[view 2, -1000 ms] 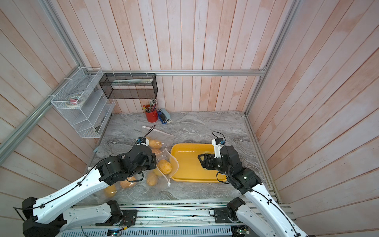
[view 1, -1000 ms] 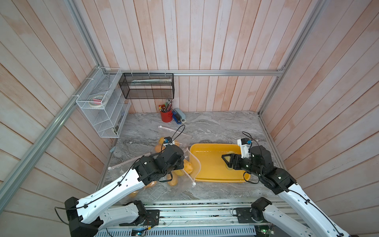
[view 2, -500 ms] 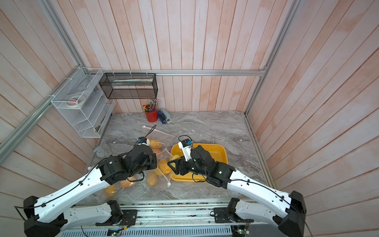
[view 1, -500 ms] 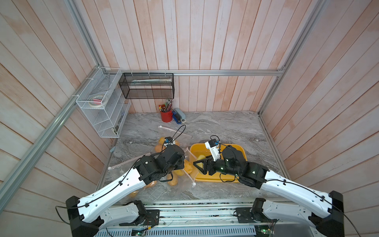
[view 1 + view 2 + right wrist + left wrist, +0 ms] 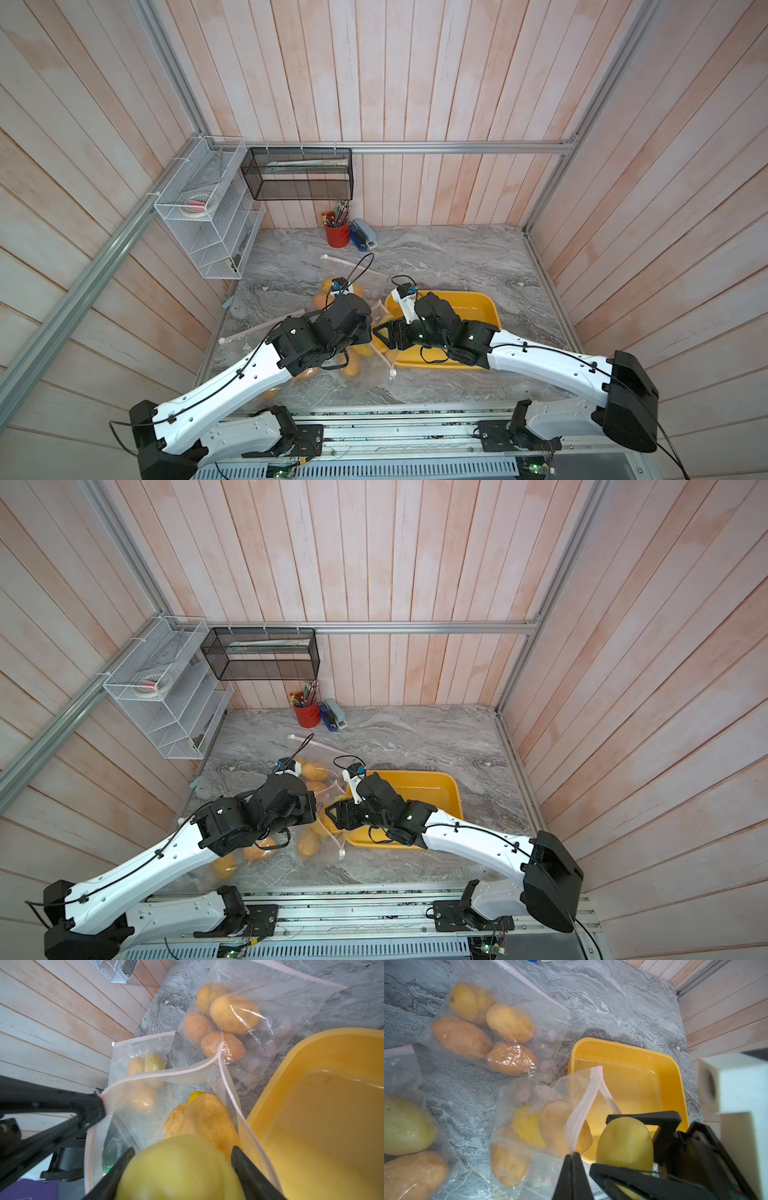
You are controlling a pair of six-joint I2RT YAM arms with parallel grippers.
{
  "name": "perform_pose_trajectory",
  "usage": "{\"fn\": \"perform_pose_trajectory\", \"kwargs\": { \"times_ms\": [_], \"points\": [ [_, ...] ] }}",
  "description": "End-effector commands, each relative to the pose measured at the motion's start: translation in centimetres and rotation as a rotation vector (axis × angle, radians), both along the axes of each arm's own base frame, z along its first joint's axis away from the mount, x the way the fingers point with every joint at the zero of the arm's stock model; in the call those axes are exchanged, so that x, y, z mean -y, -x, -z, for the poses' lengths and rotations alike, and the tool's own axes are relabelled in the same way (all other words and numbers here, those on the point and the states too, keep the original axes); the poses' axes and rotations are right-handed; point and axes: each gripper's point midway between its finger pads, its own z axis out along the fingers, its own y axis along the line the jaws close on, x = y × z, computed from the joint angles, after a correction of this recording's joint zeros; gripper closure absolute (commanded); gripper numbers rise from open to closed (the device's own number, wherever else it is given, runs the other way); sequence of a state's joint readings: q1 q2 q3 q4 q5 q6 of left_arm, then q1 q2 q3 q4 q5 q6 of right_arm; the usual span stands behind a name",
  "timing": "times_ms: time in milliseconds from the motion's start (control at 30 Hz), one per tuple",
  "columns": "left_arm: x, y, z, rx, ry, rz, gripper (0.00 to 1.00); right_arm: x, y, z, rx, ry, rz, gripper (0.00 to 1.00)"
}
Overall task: Put the potatoes into a zipper bag and zip it
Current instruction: Place the potato into the zipper food storage bag.
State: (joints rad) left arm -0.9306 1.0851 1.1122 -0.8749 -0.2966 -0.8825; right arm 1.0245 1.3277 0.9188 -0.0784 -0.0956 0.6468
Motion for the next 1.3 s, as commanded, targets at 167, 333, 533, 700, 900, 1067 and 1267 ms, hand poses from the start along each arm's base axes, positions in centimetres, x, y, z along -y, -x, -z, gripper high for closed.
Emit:
{"fn": "perform_pose_trajectory", "kwargs": {
  "times_ms": [167,333,533,700,900,1067,1267],
  "points": [
    [0.4,-0.4,-0.7,0.017,0.009,0.003,1.0,-1.2,1.2,-1.3,0.001,-0.03,-0.04,0.34],
    [0.3,-0.4,-0.6,0.019,0.011,-0.003,1.0,-1.2,2.3,-0.7,-0.004,-0.017,-0.065,0.28],
    [0.4,-0.4,-0.8,0.019,0.02,0.0,1.0,-1.7,2.6,-0.3,-0.012,-0.006,-0.088,0.19],
    [0.3,-0.4,-1.0,0.021,0.018,-0.002,1.0,-1.4,2.1,-0.3,-0.004,0.017,-0.063,0.17],
    [0.1,-0.2,-0.7,0.021,0.021,-0.005,1.0,1.0,1.5,-2.0,0.036,0.051,0.027,0.18],
    [0.0,-0.2,-1.0,0.025,0.02,-0.006,1.0,4.4,0.7,-3.3,0.08,0.077,0.148,0.21],
    [-0.2,-0.2,-0.8,0.025,0.014,-0.013,1.0,6.4,0.5,-0.5,0.043,0.134,0.215,0.32]
  ]
}}
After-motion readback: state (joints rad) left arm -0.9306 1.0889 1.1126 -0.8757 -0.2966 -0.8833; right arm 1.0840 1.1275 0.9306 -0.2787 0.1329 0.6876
